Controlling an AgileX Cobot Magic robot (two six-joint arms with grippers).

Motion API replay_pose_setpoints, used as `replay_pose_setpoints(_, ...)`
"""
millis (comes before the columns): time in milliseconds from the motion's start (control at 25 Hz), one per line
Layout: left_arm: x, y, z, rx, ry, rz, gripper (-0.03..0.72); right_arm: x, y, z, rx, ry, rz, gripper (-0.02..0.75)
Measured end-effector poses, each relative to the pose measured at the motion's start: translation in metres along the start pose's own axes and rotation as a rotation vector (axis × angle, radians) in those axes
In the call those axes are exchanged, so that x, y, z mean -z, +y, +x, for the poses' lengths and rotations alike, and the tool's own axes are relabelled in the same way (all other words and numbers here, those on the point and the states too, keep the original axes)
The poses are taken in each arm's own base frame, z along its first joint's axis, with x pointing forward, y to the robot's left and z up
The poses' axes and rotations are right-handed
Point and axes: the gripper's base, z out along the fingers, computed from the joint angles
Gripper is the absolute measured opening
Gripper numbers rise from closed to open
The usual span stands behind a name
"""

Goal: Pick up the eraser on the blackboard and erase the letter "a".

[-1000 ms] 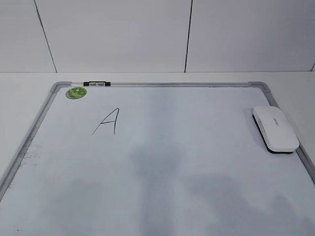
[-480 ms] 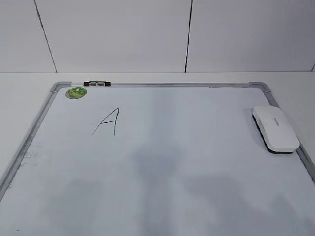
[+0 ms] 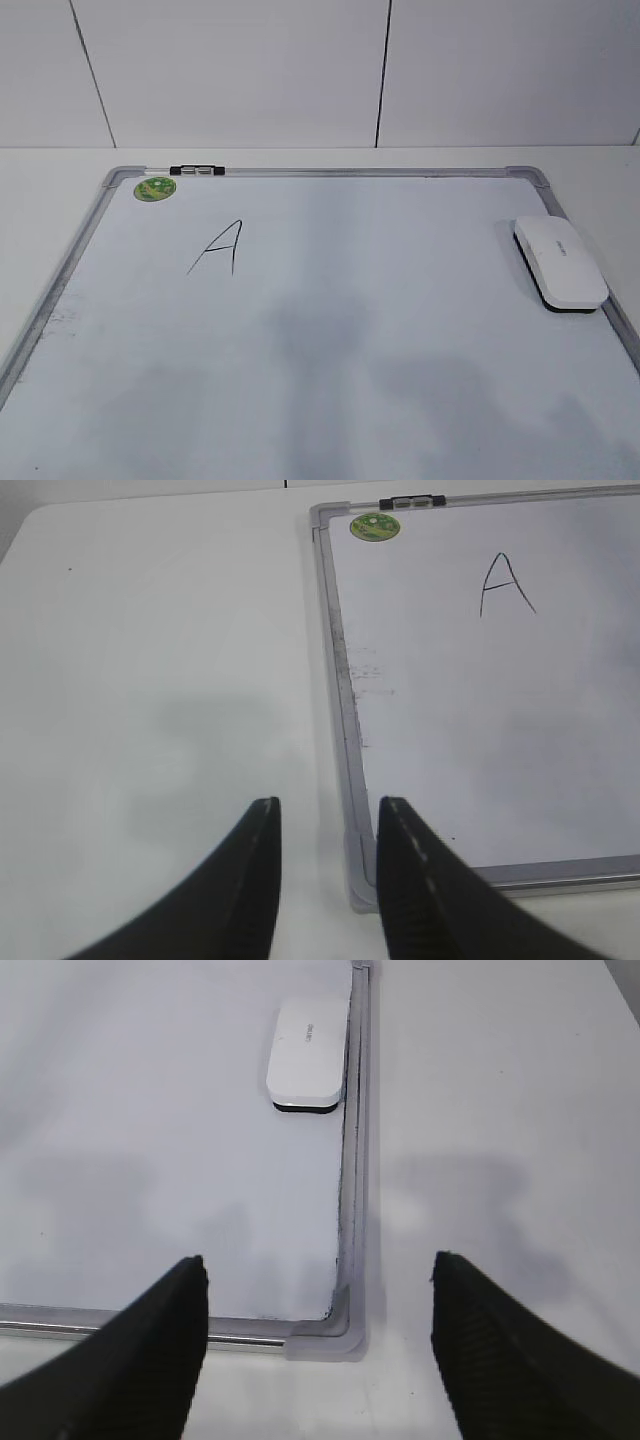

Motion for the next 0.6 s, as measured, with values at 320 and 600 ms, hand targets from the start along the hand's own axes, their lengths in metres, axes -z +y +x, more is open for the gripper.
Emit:
replay_pose_setpoints(320,0.0,0.0,0.0,0.0,0.0,0.0,0.245,0.0,0.0,0.0,0.0,0.0,0.0,0.558)
replay_pose_setpoints(600,0.0,0.0,0.0,0.0,0.0,0.0,0.245,0.0,0.0,0.0,0.0,0.0,0.0,0.558)
